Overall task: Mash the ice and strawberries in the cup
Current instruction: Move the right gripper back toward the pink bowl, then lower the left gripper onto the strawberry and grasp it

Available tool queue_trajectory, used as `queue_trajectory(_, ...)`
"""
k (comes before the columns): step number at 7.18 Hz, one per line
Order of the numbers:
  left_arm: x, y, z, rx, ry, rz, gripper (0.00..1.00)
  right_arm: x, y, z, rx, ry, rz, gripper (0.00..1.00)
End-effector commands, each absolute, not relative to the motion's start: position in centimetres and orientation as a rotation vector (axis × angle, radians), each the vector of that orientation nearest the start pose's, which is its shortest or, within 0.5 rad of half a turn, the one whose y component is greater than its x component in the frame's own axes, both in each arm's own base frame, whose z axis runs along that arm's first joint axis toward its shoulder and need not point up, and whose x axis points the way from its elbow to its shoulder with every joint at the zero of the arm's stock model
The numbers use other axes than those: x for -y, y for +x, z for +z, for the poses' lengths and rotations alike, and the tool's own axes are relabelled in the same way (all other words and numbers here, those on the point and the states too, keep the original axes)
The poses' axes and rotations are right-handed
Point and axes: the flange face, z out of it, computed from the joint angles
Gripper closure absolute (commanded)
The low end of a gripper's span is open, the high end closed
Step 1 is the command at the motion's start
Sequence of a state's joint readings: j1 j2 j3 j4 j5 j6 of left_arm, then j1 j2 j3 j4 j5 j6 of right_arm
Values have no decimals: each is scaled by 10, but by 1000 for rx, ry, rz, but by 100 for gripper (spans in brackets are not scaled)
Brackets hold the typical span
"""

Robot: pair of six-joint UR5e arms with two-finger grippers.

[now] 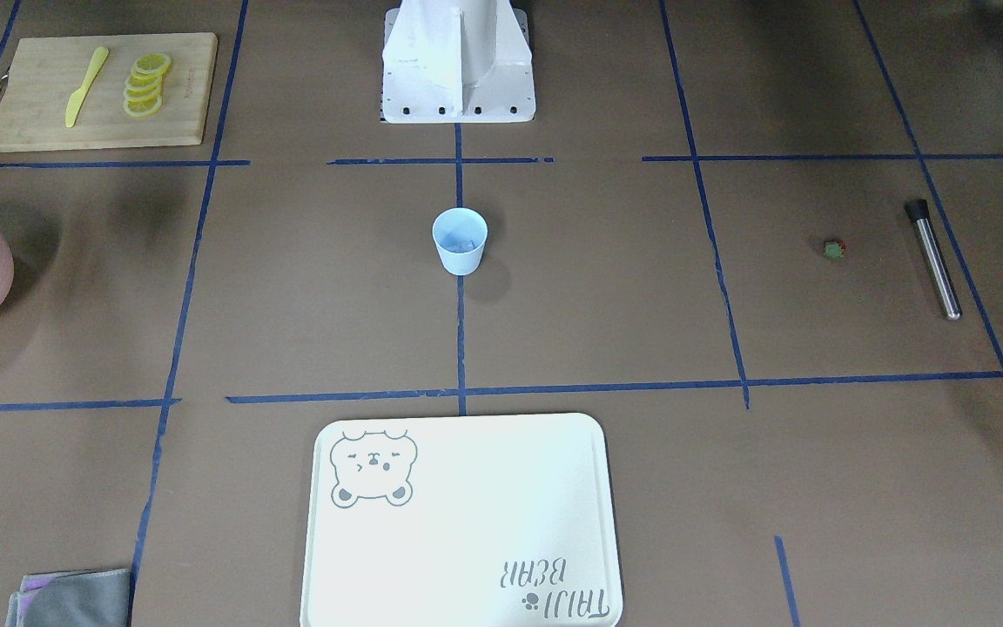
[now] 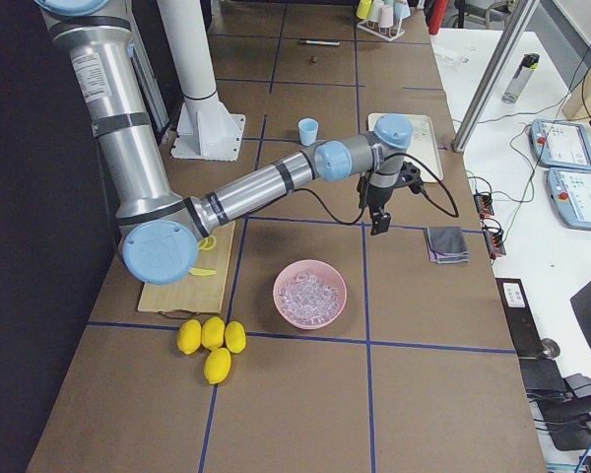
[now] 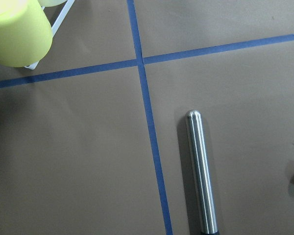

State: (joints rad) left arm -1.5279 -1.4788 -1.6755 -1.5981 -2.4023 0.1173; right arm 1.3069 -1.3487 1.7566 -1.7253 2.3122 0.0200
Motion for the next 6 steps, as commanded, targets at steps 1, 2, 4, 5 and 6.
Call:
queue_trajectory(1, 472, -39, 628, -829, 102, 183, 0, 521, 10, 553, 743, 147, -374, 1)
queue_trajectory(2, 474, -40, 625, -829, 109, 185, 0, 507, 48, 588, 746, 145, -373, 1)
queue_trajectory(4, 484, -40, 610, -830, 135, 192, 0, 459, 89, 643, 753, 81, -286, 1)
queue_trajectory(5, 486, -40, 601, -828, 152, 198, 0, 444, 99, 652, 757, 66, -246, 1)
queue_trajectory(6, 486, -40, 602, -837, 151, 201, 0, 423, 98, 656, 758, 26, -152, 1)
